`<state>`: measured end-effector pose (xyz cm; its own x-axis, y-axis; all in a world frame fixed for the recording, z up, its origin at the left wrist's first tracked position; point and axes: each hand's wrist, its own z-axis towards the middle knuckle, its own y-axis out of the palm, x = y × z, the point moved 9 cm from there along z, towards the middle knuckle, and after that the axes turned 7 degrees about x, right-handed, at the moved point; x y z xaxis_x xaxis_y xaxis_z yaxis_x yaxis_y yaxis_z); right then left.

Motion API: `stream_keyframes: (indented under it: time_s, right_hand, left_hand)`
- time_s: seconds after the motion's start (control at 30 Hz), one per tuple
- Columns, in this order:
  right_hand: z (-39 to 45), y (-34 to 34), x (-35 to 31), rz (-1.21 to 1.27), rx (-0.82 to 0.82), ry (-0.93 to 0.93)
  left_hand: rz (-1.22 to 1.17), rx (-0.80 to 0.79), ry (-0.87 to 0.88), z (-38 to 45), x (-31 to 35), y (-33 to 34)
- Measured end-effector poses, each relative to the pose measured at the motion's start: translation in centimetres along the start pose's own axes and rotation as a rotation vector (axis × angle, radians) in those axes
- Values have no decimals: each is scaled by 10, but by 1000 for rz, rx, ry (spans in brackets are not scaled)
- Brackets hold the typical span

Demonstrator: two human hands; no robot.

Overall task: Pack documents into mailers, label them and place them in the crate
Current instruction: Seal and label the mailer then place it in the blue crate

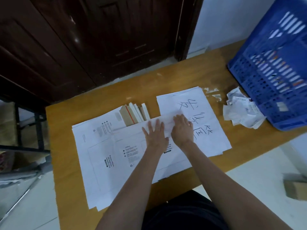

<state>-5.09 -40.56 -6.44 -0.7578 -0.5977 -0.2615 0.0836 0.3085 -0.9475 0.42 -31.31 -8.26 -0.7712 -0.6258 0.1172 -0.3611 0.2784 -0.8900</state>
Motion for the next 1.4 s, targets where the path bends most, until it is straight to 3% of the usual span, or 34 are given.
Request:
stream_keyframes:
  time_s: [0.2, 0.37, 0.53, 0.6, 0.67, 0.77, 0.93, 1.1, 1.17, 1.23, 1.3, 1.4]
  right_hand:
    - [-16, 27, 13, -159, -181, -19]
    - [-10, 14, 19, -55, -99, 34]
    - [-17, 22, 25, -169, -149, -15]
    - [-14, 18, 24, -132, -128, -6]
    - [-9, 11, 22, -54, -89, 37]
    - [-1, 5, 16, -19, -31, 82]
    - [-2, 13, 7, -58, -59, 30]
    - [0, 15, 11, -164, -96, -22]
    - [6, 10, 13, -67, -113, 1]
    - [12, 2, 20, 210, -107, 105]
    - [15, -13, 31, 515, 11, 192]
    - [9, -33, 55, 549, 194, 258]
  left_hand:
    - [88, -77, -5, 1, -5, 10]
    - [79, -97, -8, 1, -5, 11]
    - [25, -14, 70, -3, -6, 11]
    - [-74, 149, -23, -14, -23, 1]
    - [-159, 292, -257, -34, -57, -4]
    - [-261, 277, -543, -63, -101, 12]
    - [-284, 152, -552, -65, -116, 30]
    - [-297, 164, -538, -67, -120, 28]
    - [-304, 193, -552, -66, -126, 23]
    - [-307, 236, -578, -63, -134, 11]
    - [-278, 292, -605, -61, -141, -2]
    - [-287, 429, -614, -59, -135, -21]
